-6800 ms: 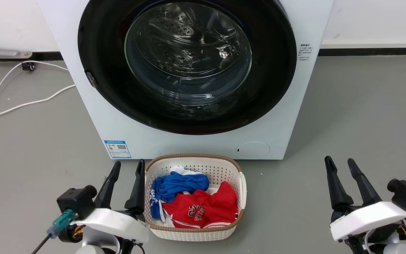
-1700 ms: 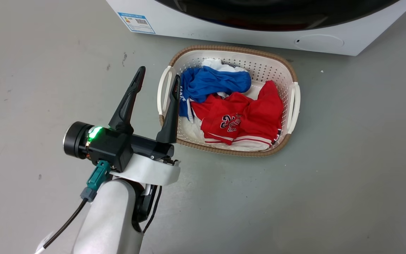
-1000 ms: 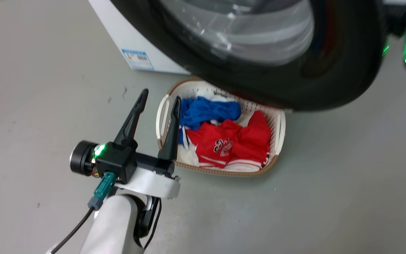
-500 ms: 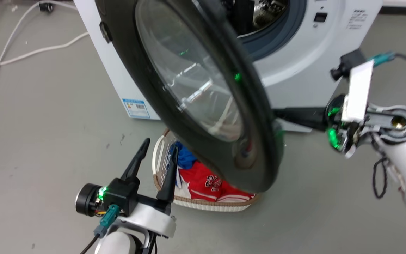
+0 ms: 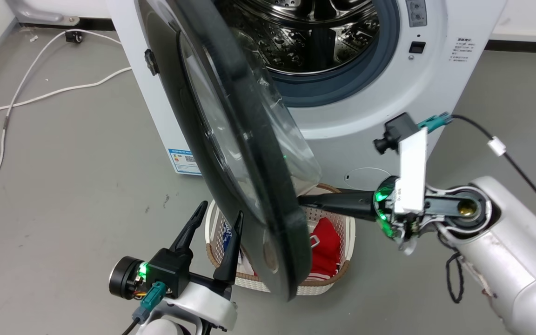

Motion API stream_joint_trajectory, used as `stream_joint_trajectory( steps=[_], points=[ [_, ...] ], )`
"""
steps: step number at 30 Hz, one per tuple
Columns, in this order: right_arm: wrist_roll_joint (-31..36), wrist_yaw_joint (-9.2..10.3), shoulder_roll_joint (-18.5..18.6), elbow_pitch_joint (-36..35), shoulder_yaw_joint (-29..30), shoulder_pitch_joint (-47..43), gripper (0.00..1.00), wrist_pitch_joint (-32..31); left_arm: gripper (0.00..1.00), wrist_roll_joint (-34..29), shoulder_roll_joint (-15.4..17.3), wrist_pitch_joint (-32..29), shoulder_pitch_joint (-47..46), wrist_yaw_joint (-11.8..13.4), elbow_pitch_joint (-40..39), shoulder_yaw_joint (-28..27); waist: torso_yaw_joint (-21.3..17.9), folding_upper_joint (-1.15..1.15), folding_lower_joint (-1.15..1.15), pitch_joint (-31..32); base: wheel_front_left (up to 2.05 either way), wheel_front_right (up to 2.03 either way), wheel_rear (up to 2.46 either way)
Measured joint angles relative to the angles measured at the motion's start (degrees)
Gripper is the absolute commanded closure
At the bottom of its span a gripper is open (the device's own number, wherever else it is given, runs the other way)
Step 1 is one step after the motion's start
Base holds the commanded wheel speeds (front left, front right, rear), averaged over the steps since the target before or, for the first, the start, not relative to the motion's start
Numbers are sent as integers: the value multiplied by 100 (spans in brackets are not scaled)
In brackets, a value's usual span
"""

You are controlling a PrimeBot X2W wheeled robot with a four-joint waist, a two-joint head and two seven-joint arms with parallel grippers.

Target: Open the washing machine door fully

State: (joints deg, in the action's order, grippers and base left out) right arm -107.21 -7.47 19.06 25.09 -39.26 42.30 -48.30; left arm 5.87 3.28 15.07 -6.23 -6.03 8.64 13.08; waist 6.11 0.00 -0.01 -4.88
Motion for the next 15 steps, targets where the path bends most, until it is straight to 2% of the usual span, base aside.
stream_joint_trajectory(
  steps=[4,7,15],
  points=[
    [27,0,-70,-202,-101,-88,100,233,0,0,2,0,14,-3,23,16,22,0,0,36,0,0,0],
    [222,-1,-83,-411,-27,-171,100,710,0,0,14,0,38,-10,35,10,3,0,0,51,0,0,0],
    [1193,-1,148,-873,650,-823,100,2911,0,55,42,1,138,-16,67,-105,-128,0,0,146,0,0,0]
  ],
)
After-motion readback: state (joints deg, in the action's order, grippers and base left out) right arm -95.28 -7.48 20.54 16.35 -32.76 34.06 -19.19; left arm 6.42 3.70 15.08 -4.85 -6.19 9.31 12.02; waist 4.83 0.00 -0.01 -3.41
